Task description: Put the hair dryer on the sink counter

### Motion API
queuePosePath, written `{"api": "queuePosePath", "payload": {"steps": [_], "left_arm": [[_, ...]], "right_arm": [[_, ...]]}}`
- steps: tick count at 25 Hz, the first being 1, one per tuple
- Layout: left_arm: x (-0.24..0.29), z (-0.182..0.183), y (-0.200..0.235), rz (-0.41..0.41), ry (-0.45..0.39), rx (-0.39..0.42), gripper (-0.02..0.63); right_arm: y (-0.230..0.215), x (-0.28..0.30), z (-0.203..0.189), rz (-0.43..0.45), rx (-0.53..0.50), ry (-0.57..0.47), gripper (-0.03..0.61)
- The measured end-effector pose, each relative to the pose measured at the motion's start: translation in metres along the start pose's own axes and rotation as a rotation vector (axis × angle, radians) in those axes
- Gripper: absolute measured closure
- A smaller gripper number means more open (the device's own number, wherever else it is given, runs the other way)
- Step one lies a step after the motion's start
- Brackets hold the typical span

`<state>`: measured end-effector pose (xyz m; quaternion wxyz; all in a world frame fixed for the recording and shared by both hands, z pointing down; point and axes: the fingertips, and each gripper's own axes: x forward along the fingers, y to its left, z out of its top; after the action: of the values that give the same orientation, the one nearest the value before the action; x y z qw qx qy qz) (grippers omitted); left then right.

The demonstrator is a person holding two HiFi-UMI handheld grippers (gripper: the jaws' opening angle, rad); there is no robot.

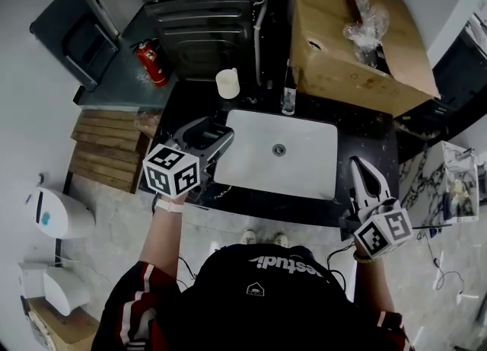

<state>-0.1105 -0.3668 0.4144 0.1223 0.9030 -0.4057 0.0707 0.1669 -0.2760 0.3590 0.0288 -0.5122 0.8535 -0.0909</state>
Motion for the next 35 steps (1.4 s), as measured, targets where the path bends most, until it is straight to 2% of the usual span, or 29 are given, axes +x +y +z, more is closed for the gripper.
{"api": "queuePosePath", "payload": {"steps": [2, 5, 8, 10, 13, 15, 17, 20, 23, 28, 35], "left_arm": [[-0.002, 0.026, -0.029, -0.057, -0.104, 0.086, 0.324], [-0.002, 0.048, -0.064, -0.076, -0.198, 0.222, 0.328], [-0.004, 0.065, -0.094, -0.103, -0.299, 0.248, 0.34], [-0.005, 0.071, -0.106, -0.112, -0.335, 0.253, 0.342], [-0.005, 0.074, -0.111, -0.098, -0.335, 0.275, 0.346], [-0.004, 0.074, -0.109, -0.081, -0.327, 0.284, 0.378], [-0.005, 0.075, -0.106, -0.055, -0.331, 0.281, 0.442], [-0.012, 0.08, -0.101, -0.029, -0.374, 0.219, 0.551], [-0.017, 0.084, -0.105, -0.043, -0.397, 0.206, 0.593], [-0.014, 0.081, -0.112, -0.037, -0.373, 0.256, 0.598], [-0.007, 0.066, -0.116, -0.049, -0.344, 0.247, 0.598]], "right_arm": [[0.0, -0.003, 0.006, -0.006, -0.015, -0.013, 0.537], [-0.001, -0.006, 0.011, -0.015, -0.035, -0.02, 0.537], [-0.003, -0.009, 0.013, -0.023, -0.043, -0.023, 0.537], [-0.005, -0.012, 0.014, -0.028, -0.042, -0.025, 0.537], [-0.007, -0.015, 0.015, -0.035, -0.037, -0.026, 0.537], [-0.007, -0.015, 0.015, -0.036, -0.033, -0.025, 0.537], [-0.006, -0.015, 0.014, -0.034, -0.031, -0.026, 0.537], [-0.002, -0.013, 0.013, -0.025, -0.032, -0.028, 0.537], [0.002, -0.011, 0.016, -0.018, -0.037, -0.038, 0.537], [0.007, -0.008, 0.024, -0.005, -0.061, -0.059, 0.538], [0.011, -0.006, 0.026, -0.004, -0.102, -0.062, 0.538]]}}
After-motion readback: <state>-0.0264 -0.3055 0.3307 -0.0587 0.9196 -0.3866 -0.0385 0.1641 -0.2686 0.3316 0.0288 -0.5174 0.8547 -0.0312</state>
